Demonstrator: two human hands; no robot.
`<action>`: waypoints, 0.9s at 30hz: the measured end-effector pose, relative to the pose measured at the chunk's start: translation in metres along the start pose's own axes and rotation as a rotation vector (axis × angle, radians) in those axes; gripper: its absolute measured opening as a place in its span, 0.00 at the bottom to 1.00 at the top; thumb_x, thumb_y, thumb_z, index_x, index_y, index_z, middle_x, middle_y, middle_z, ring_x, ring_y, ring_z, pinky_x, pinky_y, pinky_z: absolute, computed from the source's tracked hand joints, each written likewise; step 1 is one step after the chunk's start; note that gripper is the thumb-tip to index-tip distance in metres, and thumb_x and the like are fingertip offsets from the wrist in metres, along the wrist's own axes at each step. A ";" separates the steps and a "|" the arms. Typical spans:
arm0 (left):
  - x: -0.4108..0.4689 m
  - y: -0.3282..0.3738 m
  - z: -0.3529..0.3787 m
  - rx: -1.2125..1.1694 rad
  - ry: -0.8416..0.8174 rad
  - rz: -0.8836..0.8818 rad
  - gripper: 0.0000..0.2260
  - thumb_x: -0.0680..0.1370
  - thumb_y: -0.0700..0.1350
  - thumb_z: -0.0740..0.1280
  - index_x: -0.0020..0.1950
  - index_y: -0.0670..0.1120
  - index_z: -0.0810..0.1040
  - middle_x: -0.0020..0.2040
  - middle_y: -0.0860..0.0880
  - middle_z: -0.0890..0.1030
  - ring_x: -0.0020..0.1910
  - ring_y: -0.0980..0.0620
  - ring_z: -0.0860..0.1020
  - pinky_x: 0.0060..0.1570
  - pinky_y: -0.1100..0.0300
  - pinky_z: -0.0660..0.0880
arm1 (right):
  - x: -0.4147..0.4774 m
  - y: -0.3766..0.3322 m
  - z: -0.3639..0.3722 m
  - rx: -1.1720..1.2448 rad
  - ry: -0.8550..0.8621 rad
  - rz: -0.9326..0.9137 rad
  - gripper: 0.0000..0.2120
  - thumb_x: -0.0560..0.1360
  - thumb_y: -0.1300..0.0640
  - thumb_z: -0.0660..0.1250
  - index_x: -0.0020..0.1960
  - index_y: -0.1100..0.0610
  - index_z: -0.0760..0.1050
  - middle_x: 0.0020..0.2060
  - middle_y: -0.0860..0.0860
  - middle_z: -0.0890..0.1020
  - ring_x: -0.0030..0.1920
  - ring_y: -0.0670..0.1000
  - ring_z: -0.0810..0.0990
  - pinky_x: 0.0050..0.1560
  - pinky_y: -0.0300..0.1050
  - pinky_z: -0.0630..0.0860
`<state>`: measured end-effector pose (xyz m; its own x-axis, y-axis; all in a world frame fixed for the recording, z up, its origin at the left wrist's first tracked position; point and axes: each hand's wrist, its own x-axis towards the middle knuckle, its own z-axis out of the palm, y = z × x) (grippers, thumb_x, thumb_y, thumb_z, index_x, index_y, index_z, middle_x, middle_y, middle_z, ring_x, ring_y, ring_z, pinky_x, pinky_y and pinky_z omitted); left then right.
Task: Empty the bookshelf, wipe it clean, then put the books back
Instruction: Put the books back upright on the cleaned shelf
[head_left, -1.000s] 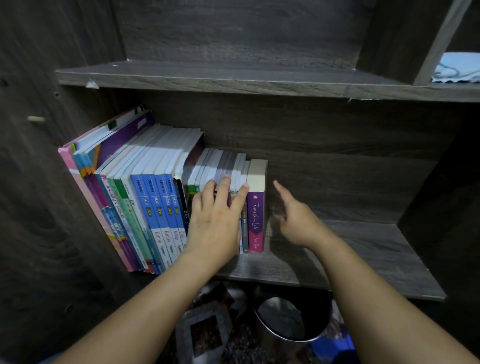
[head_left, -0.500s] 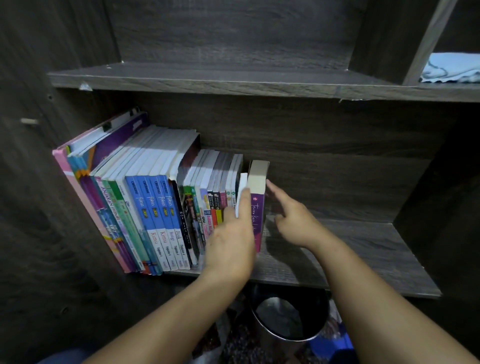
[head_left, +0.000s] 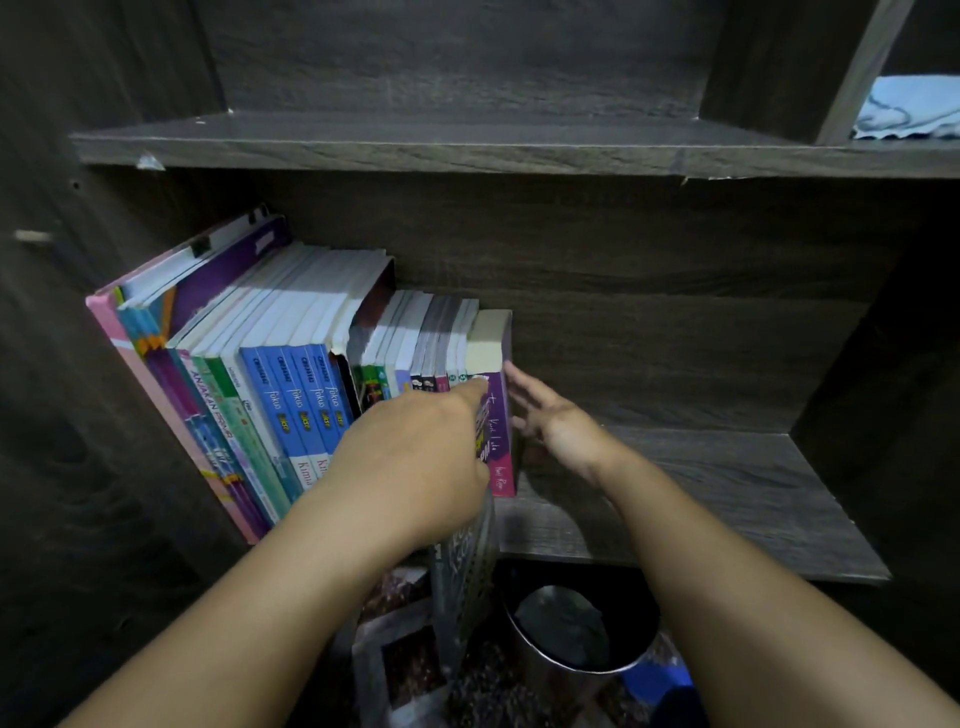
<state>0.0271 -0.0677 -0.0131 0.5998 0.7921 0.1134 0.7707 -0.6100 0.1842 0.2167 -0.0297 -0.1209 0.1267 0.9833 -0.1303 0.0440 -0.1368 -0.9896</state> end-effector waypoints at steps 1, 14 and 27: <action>-0.002 -0.001 -0.004 -0.008 -0.014 0.018 0.28 0.77 0.48 0.63 0.75 0.57 0.57 0.49 0.51 0.76 0.51 0.49 0.76 0.50 0.56 0.75 | -0.001 -0.001 -0.003 -0.041 0.009 0.001 0.34 0.76 0.76 0.51 0.75 0.50 0.63 0.68 0.50 0.69 0.55 0.40 0.77 0.41 0.30 0.76; 0.036 0.018 0.072 -0.183 0.243 -0.028 0.27 0.82 0.48 0.57 0.79 0.52 0.51 0.60 0.45 0.70 0.50 0.44 0.77 0.43 0.55 0.71 | -0.043 -0.034 -0.033 -0.928 0.172 -0.089 0.28 0.76 0.65 0.62 0.71 0.42 0.69 0.66 0.53 0.76 0.58 0.51 0.78 0.56 0.39 0.73; 0.039 -0.021 0.042 0.118 0.417 -0.014 0.23 0.74 0.39 0.68 0.69 0.45 0.72 0.57 0.45 0.73 0.59 0.45 0.68 0.53 0.51 0.70 | -0.053 -0.037 0.002 -1.114 0.188 -0.206 0.49 0.72 0.48 0.71 0.78 0.43 0.39 0.68 0.53 0.70 0.63 0.57 0.74 0.61 0.53 0.74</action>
<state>0.0428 -0.0252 -0.0534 0.4694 0.7273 0.5006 0.8123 -0.5780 0.0781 0.2063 -0.0760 -0.0773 0.1575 0.9787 0.1317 0.9216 -0.0978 -0.3755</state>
